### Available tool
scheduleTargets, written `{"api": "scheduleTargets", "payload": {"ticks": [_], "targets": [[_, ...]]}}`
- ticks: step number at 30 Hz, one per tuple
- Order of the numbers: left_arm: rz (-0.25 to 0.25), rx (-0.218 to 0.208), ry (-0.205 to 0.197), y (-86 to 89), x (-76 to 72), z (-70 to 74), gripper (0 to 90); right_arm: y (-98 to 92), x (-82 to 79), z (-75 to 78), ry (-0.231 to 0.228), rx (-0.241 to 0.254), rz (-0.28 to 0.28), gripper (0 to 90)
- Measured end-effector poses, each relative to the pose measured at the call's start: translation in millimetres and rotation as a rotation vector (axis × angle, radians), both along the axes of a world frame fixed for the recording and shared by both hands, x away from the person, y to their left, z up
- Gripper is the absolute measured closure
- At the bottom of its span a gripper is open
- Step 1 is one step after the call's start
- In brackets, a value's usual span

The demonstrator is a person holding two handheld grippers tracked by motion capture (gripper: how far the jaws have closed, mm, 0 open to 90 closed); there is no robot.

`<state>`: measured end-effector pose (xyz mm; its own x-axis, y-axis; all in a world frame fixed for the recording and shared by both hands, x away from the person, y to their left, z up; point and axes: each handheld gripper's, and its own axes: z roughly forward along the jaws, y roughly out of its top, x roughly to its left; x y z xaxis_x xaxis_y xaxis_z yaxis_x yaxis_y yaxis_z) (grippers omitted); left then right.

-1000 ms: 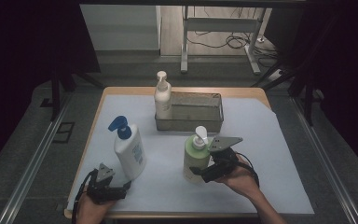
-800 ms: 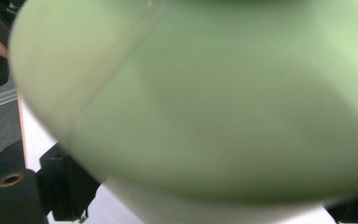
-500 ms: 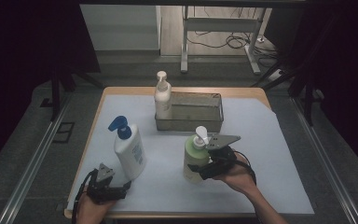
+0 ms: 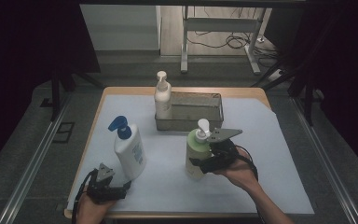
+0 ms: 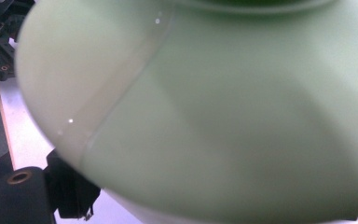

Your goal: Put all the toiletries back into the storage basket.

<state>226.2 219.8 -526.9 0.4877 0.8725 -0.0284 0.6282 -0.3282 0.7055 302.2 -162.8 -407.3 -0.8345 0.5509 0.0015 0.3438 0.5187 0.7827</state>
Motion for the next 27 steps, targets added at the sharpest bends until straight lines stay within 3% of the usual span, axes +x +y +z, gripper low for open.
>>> {"api": "scheduleTargets", "payload": {"ticks": [16, 27], "targets": [[-0.002, 0.001, 0.001, 0.1, 0.2, 0.0, 12.1, 4.3, 21.1, 28.7, 0.004, 0.012, -0.059, 12.3], [-0.003, 0.002, 0.003, 0.1, 0.4, 0.3, 12.1, 10.0, 38.0, 45.6, -0.017, 0.01, -0.099, 12.3]]}}
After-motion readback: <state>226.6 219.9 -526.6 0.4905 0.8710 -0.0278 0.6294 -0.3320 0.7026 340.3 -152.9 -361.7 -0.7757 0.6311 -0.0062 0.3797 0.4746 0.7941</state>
